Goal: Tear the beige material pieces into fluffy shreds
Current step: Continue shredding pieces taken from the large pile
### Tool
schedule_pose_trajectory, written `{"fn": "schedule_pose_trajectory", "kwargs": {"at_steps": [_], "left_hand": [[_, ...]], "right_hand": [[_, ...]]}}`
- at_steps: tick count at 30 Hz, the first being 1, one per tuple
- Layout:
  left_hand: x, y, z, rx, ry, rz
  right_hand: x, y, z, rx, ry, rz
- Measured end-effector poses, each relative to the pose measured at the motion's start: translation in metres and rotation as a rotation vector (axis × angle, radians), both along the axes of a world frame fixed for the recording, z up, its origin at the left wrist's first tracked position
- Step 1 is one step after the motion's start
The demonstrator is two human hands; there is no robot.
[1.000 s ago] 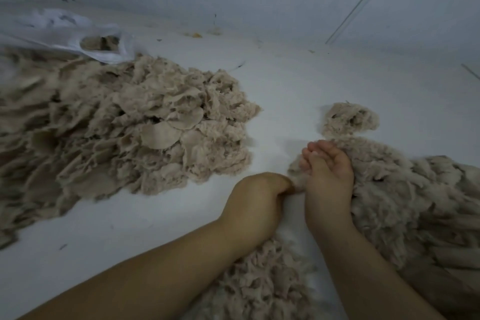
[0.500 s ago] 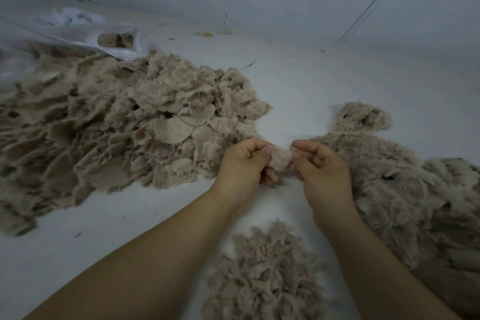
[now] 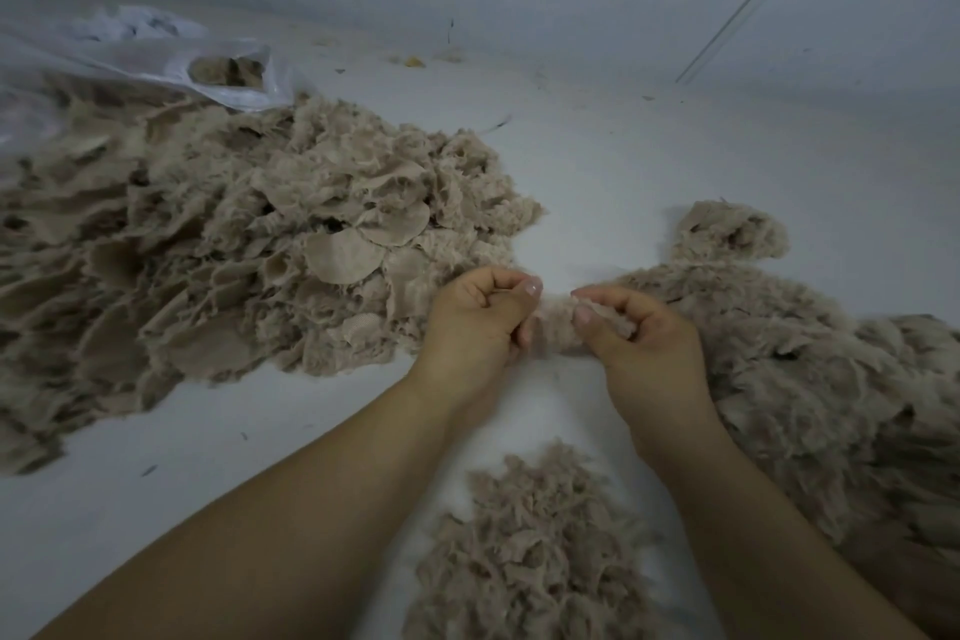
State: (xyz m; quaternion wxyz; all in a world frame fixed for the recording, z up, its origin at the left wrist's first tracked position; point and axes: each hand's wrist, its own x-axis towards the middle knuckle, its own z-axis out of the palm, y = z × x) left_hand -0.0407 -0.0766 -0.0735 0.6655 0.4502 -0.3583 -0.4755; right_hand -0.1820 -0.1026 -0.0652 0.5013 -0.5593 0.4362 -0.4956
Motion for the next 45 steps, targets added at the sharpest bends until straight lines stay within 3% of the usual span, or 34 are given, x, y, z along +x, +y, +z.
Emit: {"fn": "schedule_pose_trajectory", "kwargs": {"at_steps": [2, 5, 6, 11, 15, 19, 24, 26, 30, 32, 34, 36, 38, 40, 45], "left_hand": [[0.009, 0.004, 0.0, -0.014, -0.038, -0.14], [0.023, 0.014, 0.01, 0.083, -0.239, -0.67], [0.023, 0.016, 0.012, 0.117, -0.31, -0.736], [0.006, 0.011, 0.003, 0.097, -0.337, -0.302], [0.006, 0.01, 0.0, 0.006, -0.302, -0.254], [0.007, 0.011, 0.002, 0.034, -0.11, -0.219], [0.009, 0.01, 0.006, 0.051, 0.074, -0.162], [0.009, 0.009, 0.007, 0.062, 0.068, -0.191], [0.007, 0.008, 0.005, 0.128, -0.129, -0.245], [0.01, 0.008, 0.008, 0.047, -0.047, -0.147], [0.017, 0.005, 0.017, -0.112, 0.151, -0.009], [0.021, 0.0, 0.021, -0.191, 0.227, 0.051], [0.018, -0.001, 0.015, -0.105, 0.036, 0.043], [0.011, 0.001, 0.006, -0.002, -0.324, 0.01], [0.001, -0.004, 0.001, -0.009, -0.97, -0.064]], "right_hand": [[-0.002, -0.003, 0.0, 0.059, -0.075, -0.07], [-0.005, -0.005, 0.0, 0.083, -0.078, -0.11], [-0.005, -0.005, 0.0, 0.075, -0.056, -0.105], [-0.003, -0.001, 0.001, 0.046, -0.035, -0.038], [0.001, 0.001, -0.001, -0.035, 0.0, 0.023], [-0.001, 0.002, -0.002, -0.031, -0.056, 0.085], [-0.001, -0.002, -0.003, 0.01, -0.028, -0.003], [-0.001, -0.003, -0.004, 0.021, 0.001, -0.019], [0.001, -0.002, -0.006, 0.021, 0.003, -0.003], [0.001, -0.004, -0.006, 0.041, -0.054, -0.08], [0.001, -0.005, -0.005, 0.057, -0.051, -0.18], [0.0, -0.006, -0.007, 0.044, 0.193, -0.228], [-0.001, -0.005, -0.009, -0.041, 0.652, -0.192], [-0.001, -0.003, -0.007, -0.104, 0.905, -0.167], [-0.002, 0.0, -0.008, -0.146, 0.804, -0.147]]}}
